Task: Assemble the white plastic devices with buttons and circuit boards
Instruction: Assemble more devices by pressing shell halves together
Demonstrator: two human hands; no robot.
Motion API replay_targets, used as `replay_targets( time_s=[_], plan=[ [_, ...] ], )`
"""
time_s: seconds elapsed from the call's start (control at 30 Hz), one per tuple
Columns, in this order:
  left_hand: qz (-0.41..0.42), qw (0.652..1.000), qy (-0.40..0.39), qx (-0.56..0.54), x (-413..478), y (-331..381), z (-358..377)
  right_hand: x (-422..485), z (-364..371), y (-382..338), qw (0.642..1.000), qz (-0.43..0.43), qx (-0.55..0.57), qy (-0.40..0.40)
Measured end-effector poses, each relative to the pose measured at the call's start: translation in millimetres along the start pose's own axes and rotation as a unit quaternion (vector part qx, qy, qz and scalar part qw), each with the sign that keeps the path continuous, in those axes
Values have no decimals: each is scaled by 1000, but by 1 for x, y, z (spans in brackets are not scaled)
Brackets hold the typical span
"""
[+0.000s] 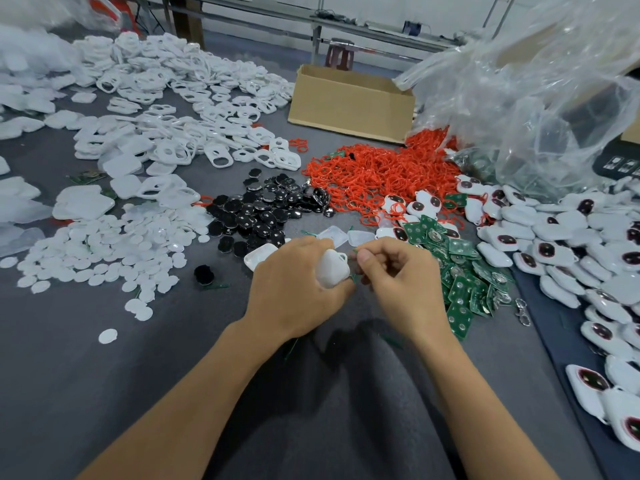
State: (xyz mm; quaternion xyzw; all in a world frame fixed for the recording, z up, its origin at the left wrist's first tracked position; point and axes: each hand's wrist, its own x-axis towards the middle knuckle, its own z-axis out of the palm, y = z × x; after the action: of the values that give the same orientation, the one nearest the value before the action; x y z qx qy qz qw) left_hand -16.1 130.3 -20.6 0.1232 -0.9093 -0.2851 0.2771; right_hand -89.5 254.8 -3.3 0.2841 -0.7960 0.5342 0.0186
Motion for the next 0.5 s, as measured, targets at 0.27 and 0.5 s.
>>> replay_targets(
  time_s=[0.27, 0.5],
  plan=[
    [5, 1000, 8, -16, 0, -2, 0, -5, 2, -9, 994, -108, -19, 5],
    [40, 997, 41, 52, -2, -5, 2, -6, 2, -10, 996, -85, 14, -12]
  ],
)
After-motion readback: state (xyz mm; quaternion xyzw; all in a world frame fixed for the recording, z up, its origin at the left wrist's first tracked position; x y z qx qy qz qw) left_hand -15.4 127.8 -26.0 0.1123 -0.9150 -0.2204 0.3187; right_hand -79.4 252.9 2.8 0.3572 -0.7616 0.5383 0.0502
